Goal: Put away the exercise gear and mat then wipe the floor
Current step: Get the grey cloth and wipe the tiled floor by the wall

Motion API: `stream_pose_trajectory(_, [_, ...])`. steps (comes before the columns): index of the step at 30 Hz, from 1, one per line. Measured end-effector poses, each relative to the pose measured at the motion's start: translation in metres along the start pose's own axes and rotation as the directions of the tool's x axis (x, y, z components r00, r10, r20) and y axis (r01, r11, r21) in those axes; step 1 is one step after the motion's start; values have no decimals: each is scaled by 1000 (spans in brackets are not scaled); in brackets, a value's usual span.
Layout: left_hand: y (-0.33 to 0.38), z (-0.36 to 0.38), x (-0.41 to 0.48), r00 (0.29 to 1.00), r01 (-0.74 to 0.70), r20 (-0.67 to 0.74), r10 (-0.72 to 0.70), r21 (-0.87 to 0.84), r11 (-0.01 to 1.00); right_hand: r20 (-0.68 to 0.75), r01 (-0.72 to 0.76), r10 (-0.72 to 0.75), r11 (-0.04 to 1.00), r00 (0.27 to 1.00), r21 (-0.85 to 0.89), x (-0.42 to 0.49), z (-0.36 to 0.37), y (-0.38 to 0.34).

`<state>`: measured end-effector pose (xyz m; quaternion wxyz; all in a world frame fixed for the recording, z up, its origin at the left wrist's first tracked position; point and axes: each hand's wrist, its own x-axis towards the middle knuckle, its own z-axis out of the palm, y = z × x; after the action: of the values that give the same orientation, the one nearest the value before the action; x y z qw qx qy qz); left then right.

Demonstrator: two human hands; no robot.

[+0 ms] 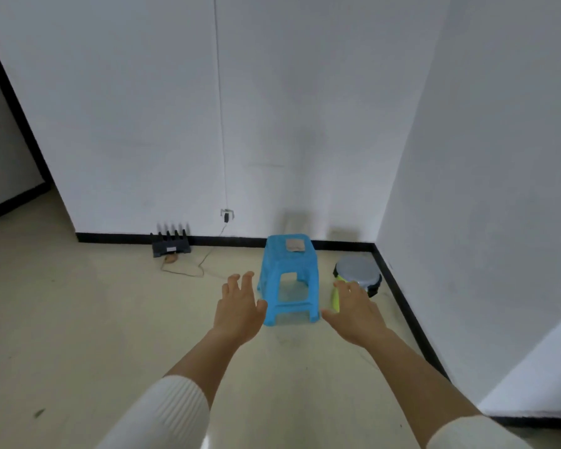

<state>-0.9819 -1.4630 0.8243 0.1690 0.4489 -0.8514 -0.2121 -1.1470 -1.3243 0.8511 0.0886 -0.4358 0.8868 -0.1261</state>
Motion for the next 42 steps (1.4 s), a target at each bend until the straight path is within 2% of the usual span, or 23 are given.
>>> stream_pose_trajectory(7, [14,89,201,999,19,40,-17,-44,999,47,30,-30,1000,998,1,222,21,41])
stream_pose_trajectory(13, [28,167,371,974,204,130,-186,-144,968,176,42,-41,999,984,-2,415,46,83])
stream_pose_trajectory(16, [25,202,432,957,250,189,-222,-142,958,240,42,-33,999,970,-33,491,64,98])
stream_pose_trajectory(23, [-9,286,569,895,388,290,-338,-134,912,436,47,-24,998,900,-43,641,144,118])
stream_pose_trajectory(28, [-51,363,680,848,449,363,-387,-104,887,484,-24,18,1000,875,6,763,215,132])
stream_pose_trajectory(34, [-98,440,747,804,373,474,-359,69,925,499,-98,67,994,864,36,862,288,153])
stream_pose_trajectory(39, [-140,498,761,767,63,596,-235,295,953,493,-55,43,998,869,9,930,343,168])
stream_pose_trajectory(42, [-158,523,748,774,10,604,-191,290,957,498,-40,52,999,866,-35,956,366,170])
